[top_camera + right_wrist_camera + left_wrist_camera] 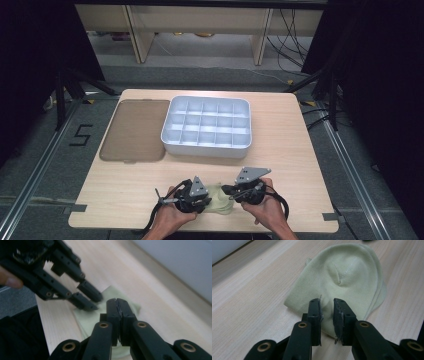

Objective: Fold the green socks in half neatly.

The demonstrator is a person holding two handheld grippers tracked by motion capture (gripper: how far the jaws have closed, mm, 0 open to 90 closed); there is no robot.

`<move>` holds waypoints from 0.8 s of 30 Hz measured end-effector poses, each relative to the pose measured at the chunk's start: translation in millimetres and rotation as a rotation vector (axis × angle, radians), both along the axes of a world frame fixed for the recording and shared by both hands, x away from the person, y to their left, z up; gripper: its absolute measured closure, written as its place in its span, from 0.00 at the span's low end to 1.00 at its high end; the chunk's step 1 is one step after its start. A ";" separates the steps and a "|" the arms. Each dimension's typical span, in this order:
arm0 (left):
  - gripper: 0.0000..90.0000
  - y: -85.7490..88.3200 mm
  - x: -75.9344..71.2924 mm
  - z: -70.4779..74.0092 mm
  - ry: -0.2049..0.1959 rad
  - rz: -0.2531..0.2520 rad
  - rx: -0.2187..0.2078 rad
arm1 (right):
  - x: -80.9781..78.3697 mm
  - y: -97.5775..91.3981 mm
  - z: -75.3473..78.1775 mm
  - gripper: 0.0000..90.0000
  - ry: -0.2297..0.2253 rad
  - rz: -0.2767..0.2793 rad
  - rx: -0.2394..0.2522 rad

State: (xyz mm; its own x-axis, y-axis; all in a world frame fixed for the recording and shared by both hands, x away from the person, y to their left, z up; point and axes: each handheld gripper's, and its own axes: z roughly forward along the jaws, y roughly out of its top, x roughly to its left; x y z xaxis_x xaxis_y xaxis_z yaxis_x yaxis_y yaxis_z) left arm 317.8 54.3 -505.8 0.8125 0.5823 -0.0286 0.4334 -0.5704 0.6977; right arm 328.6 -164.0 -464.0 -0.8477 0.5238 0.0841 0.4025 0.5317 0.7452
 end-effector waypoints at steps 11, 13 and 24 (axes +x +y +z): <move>0.85 1.9 0.7 1.6 -0.010 0.007 0.005 | 8.2 7.6 -31.4 1.00 0.066 0.031 -0.086; 0.86 3.8 2.0 6.0 -0.002 0.012 -0.028 | 10.6 2.1 -36.7 1.00 0.091 0.026 -0.097; 0.97 7.3 29.0 4.6 0.022 0.052 -0.030 | 10.9 -0.1 -38.4 1.00 0.093 0.026 -0.085</move>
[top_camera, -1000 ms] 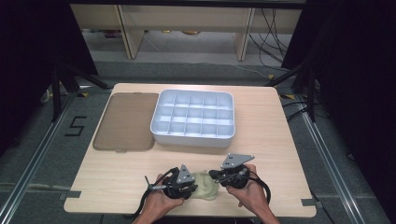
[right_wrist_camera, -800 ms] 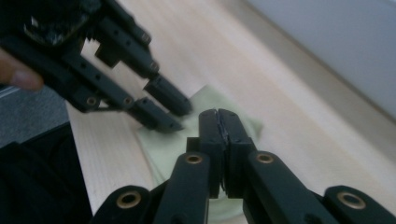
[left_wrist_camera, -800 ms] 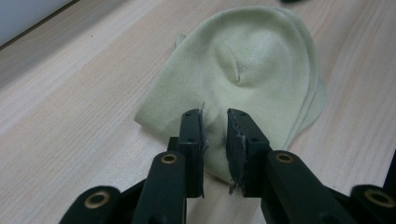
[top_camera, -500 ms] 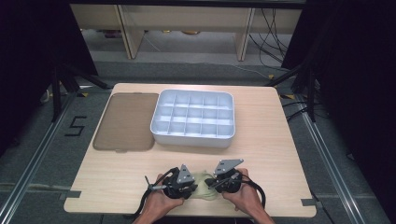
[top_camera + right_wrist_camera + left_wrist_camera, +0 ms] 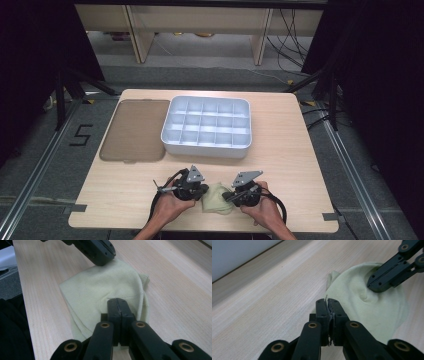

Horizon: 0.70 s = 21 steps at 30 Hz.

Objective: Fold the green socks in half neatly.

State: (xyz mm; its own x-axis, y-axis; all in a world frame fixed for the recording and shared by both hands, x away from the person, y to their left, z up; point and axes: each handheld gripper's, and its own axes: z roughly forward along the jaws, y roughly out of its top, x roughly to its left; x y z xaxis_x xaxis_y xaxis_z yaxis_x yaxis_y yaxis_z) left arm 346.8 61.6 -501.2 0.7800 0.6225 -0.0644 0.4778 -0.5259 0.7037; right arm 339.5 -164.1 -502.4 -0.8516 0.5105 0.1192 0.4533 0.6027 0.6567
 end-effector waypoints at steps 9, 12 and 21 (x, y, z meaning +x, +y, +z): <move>0.97 -2.6 2.8 -3.2 0.000 -0.008 0.016 | 1.4 -3.0 8.8 1.00 -0.014 -0.014 0.036; 0.97 -3.8 2.8 -3.3 0.005 -0.004 0.009 | 11.5 0.0 21.9 1.00 -0.077 -0.034 0.073; 0.96 -3.3 2.6 -3.6 0.004 -0.001 0.008 | 24.9 2.7 3.5 1.00 -0.062 -0.046 -0.018</move>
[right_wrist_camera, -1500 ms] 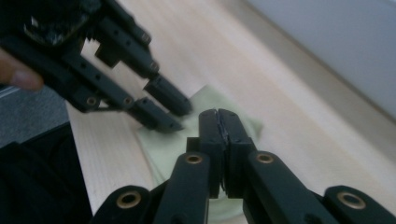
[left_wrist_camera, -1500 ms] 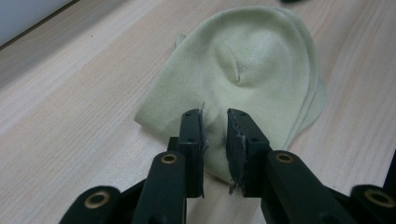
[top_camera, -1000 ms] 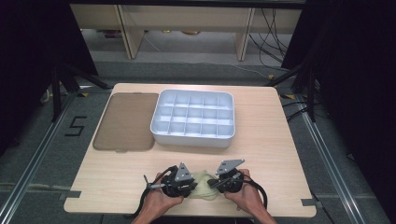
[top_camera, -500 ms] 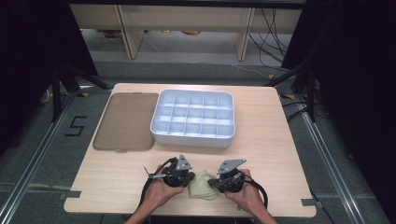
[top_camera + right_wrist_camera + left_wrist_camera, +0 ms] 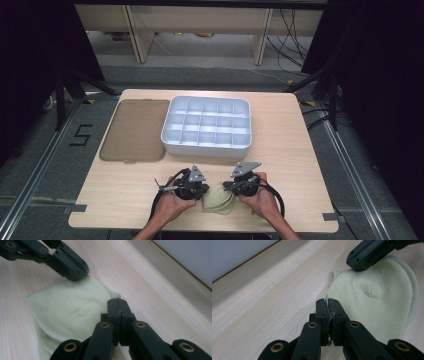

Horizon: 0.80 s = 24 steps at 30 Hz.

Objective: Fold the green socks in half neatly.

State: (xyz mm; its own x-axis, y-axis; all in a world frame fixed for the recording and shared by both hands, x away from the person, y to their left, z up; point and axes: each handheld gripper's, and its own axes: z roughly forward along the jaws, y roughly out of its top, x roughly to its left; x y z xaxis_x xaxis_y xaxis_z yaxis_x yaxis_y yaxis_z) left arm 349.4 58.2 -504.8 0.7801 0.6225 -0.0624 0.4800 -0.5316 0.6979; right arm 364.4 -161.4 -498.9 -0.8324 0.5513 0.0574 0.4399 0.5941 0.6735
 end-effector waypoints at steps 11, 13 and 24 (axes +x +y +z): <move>0.90 8.1 -11.2 14.7 -0.013 0.009 -0.062 | -14.0 -14.1 17.1 0.99 -0.033 0.005 0.044; 0.87 10.3 -16.4 16.0 0.003 0.004 -0.071 | -17.1 -14.2 17.5 0.99 -0.032 0.010 0.049; 0.60 25.6 -33.1 8.2 0.124 0.070 -0.124 | -22.3 -18.5 21.0 0.95 -0.036 0.022 0.071</move>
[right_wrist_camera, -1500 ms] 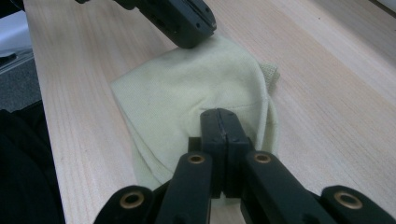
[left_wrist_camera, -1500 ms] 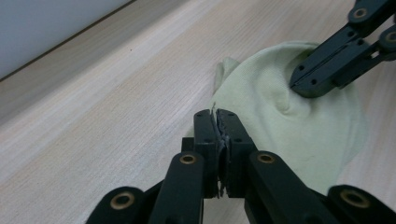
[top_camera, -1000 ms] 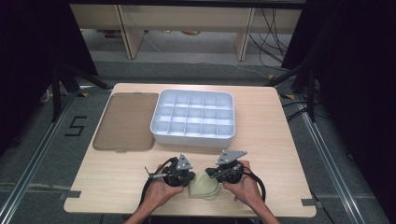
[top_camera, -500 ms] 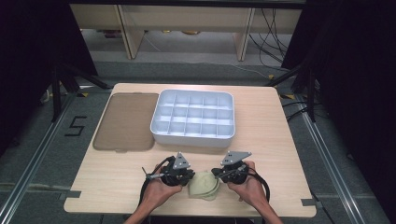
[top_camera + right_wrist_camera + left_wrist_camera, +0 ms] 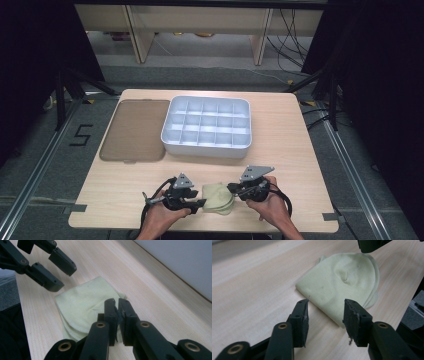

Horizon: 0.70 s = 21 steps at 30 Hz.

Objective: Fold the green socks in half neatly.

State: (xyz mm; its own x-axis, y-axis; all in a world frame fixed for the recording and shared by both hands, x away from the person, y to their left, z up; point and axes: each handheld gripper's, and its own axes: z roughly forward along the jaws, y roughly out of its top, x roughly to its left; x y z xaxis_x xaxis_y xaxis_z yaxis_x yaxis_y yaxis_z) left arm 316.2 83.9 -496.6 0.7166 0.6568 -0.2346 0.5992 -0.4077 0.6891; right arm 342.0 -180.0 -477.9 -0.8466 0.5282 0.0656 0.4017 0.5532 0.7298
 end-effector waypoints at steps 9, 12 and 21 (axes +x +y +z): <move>0.55 -4.1 -2.8 -2.4 0.050 0.022 -0.041 | -2.5 -1.4 0.3 0.89 0.008 -0.001 0.017; 0.54 -6.3 -2.5 -5.4 0.083 0.040 -0.065 | -2.8 -1.6 0.2 0.87 -0.005 0.004 0.017; 0.58 -14.1 -1.4 -11.6 0.132 0.072 -0.083 | -3.9 -1.1 -0.9 0.85 -0.005 0.010 0.027</move>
State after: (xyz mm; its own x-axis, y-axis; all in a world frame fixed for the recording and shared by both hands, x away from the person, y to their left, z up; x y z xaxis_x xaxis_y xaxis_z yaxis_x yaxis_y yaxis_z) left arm 314.8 69.8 -508.2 0.6279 0.6798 -0.3788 0.7122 -0.3058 0.6318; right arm 338.1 -181.1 -478.8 -0.8521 0.5180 0.0752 0.3925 0.5372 0.7466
